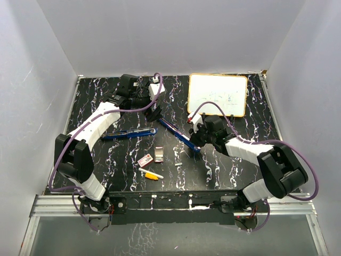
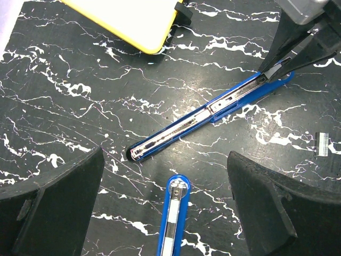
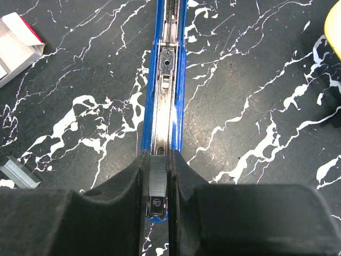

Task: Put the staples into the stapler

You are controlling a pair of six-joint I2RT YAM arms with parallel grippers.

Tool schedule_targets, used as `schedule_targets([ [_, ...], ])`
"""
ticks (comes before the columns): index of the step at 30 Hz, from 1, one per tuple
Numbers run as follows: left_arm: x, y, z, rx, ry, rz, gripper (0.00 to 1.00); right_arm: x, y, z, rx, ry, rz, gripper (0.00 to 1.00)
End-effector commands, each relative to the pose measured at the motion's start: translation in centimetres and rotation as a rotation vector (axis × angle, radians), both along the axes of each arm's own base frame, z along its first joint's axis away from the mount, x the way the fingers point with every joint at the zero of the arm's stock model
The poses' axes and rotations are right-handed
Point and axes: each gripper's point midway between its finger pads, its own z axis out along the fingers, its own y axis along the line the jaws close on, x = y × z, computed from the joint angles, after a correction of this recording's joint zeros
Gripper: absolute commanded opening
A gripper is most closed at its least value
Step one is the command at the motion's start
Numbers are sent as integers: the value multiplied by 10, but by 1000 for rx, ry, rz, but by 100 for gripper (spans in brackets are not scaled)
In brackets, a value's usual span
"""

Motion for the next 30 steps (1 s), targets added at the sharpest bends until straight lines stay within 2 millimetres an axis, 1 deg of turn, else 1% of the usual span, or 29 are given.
schedule_targets([
  [1,-5,-5,38,-55,-61,-24,97,12,8,12,29,-40,13,11],
  [10,-6,-5,39,-54,-63,-26,97,12,7,8,15,-30,13,14],
  [20,-7,-3,40,-49,-71,-25,97,9,3,-4,-26,17,16,18],
  [30,-7,-2,40,-43,-76,-26,97,7,-1,-4,-51,33,11,23],
])
